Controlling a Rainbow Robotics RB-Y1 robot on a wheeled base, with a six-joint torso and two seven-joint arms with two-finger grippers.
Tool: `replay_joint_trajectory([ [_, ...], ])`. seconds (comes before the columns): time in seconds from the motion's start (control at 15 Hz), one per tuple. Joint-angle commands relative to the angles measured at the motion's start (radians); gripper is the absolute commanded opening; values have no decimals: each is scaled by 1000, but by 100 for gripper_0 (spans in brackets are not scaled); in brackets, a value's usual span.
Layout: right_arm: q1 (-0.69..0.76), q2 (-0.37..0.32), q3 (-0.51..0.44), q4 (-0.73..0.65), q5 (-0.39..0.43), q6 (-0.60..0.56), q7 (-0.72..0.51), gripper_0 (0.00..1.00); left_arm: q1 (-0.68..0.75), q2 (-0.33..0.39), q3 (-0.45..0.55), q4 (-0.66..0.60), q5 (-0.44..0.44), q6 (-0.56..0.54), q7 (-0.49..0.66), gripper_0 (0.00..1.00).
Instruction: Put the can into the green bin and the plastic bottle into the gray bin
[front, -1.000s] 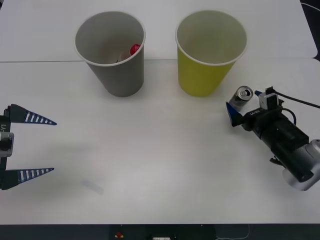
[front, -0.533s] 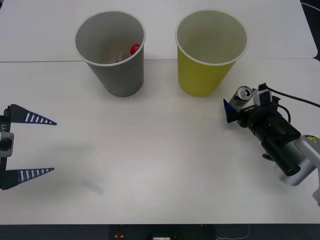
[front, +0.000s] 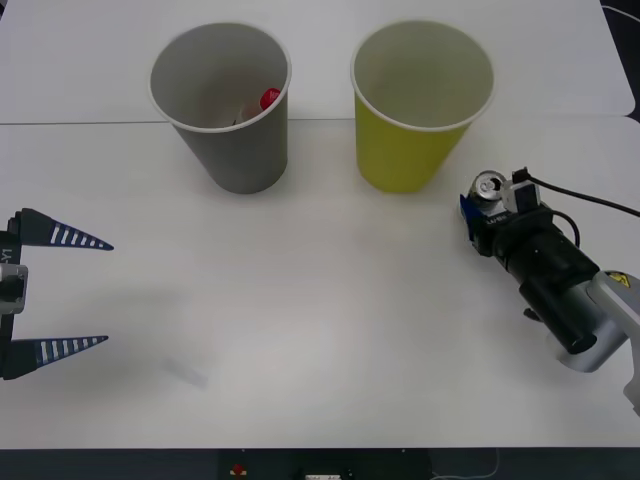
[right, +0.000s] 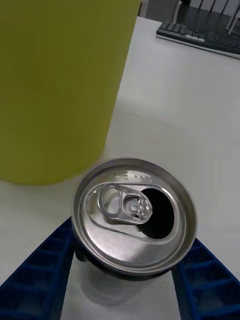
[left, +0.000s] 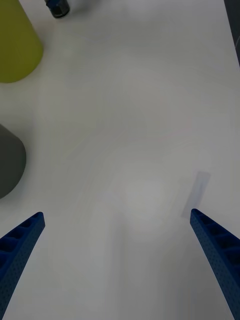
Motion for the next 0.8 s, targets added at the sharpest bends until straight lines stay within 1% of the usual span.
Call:
replay_joint_trajectory([
  [0.07,0,2,0,0,17,0,-11,0,0,0,0,0,0,0,0,100],
  [0.4,0,2,-6,0,32,-40,-28,0,0,0,0,0,0,0,0,100],
  [0.67,8,-10,-23,0,28,-129,-43,0,0,0,0,0,0,0,0,100],
  [0.8,19,-27,-29,-2,3,-187,-51,0,0,0,0,0,0,0,0,100],
])
